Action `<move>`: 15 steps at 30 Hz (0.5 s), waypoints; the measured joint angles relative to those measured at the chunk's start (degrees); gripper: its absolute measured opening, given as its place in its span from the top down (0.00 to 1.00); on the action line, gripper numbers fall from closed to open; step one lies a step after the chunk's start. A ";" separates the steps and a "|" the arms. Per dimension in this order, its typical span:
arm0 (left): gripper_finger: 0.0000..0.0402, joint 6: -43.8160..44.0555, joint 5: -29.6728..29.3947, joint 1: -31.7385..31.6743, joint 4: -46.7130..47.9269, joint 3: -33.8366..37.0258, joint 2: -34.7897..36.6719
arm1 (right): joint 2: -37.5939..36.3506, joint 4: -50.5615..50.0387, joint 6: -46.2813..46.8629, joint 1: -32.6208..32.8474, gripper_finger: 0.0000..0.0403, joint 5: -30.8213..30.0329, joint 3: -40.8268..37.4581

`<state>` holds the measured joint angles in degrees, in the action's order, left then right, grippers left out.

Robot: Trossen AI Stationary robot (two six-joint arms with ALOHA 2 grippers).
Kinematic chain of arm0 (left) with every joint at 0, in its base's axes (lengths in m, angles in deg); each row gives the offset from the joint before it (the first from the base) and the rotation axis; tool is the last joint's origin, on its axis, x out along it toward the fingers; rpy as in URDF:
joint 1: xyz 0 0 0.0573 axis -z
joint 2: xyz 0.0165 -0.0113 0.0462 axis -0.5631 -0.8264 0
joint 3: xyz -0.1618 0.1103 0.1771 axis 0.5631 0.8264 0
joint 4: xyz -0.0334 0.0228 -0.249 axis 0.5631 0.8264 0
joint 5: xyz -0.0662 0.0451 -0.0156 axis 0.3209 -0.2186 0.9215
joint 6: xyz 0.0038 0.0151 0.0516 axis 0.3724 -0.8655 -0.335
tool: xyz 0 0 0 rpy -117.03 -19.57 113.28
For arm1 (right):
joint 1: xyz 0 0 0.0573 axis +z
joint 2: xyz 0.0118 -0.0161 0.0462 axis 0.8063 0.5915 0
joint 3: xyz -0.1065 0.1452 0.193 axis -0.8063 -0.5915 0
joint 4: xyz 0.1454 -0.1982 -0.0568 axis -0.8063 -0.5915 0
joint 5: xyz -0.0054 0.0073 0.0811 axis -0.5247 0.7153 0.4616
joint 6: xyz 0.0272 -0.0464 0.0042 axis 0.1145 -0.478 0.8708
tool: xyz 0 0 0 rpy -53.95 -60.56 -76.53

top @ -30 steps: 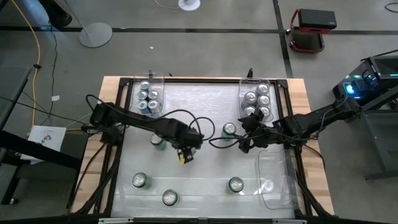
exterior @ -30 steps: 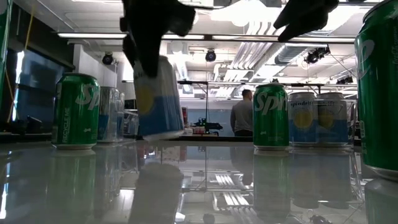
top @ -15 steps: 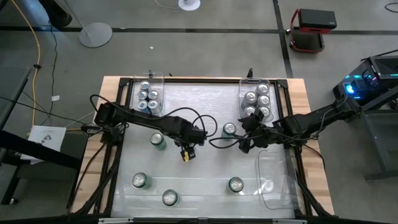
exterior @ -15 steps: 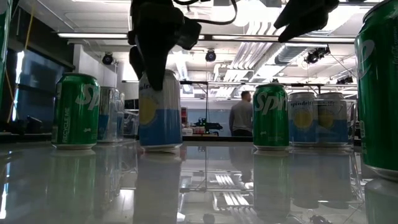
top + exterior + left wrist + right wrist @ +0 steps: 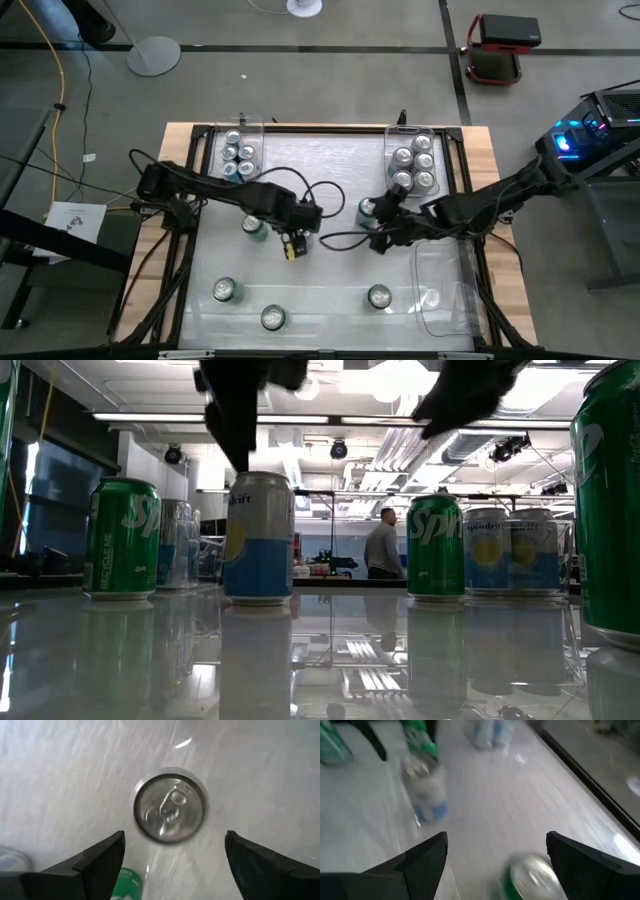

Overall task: Sort soda cans
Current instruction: Put the blue-white soda can into the top right transparent bin

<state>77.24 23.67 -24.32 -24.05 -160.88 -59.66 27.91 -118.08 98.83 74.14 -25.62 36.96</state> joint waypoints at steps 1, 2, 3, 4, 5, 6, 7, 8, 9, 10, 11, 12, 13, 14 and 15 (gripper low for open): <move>0.21 0.08 -0.67 0.48 -0.04 0.00 1.24 | 1.23 3.42 -1.38 0.00 0.19 0.00 0.00; 0.21 0.34 -1.91 1.07 -0.10 0.00 2.64 | 2.64 7.22 -3.16 0.00 0.19 0.27 0.00; 0.21 0.73 -3.50 1.78 -0.04 -0.02 4.03 | 4.10 11.35 -5.41 0.00 0.19 1.05 0.00; 0.21 1.31 -5.06 2.47 0.13 0.00 5.61 | 5.75 15.84 -7.88 0.00 0.19 2.54 0.00; 0.21 1.80 -6.70 3.16 0.34 0.05 7.08 | 7.52 20.70 -10.36 0.00 0.19 4.66 0.00; 0.21 2.36 -8.07 3.87 0.32 0.45 8.85 | 9.33 25.23 -12.71 -0.14 0.19 6.89 0.00; 0.21 3.24 -9.36 4.69 -0.04 1.37 10.78 | 11.32 29.78 -14.54 -0.36 0.19 8.90 0.00; 0.21 4.31 -10.64 5.50 -0.90 2.75 12.72 | 13.33 34.45 -15.88 -0.53 0.19 10.71 0.00; 0.21 5.19 -11.94 6.45 -2.40 4.72 14.92 | 15.32 38.68 -16.63 -0.73 0.19 11.79 0.04; 0.21 5.69 -12.94 7.37 -4.25 7.06 16.91 | 17.18 41.73 -17.12 -0.89 0.19 12.05 0.10; 0.21 6.11 -13.51 8.12 -6.33 9.68 18.77 | 18.89 43.13 -17.19 -0.98 0.19 11.83 0.49; 0.21 6.32 -13.78 8.81 -8.54 12.61 20.56 | 20.43 43.26 -17.20 -1.06 0.19 10.90 1.37; 0.21 6.53 -13.84 9.30 -10.97 15.73 22.05 | 21.77 42.74 -17.10 -1.09 0.19 9.78 2.35; 0.21 6.47 -13.76 9.61 -13.80 18.91 23.47 | 22.90 41.56 -16.85 -1.12 0.19 8.57 3.44; 0.21 5.80 -13.75 9.82 -17.18 22.10 24.73 | 23.93 40.49 -16.84 -1.12 0.19 7.69 4.48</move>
<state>83.03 9.92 -14.49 -41.23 -138.77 -34.93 51.84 -77.59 82.00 73.03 -17.93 41.44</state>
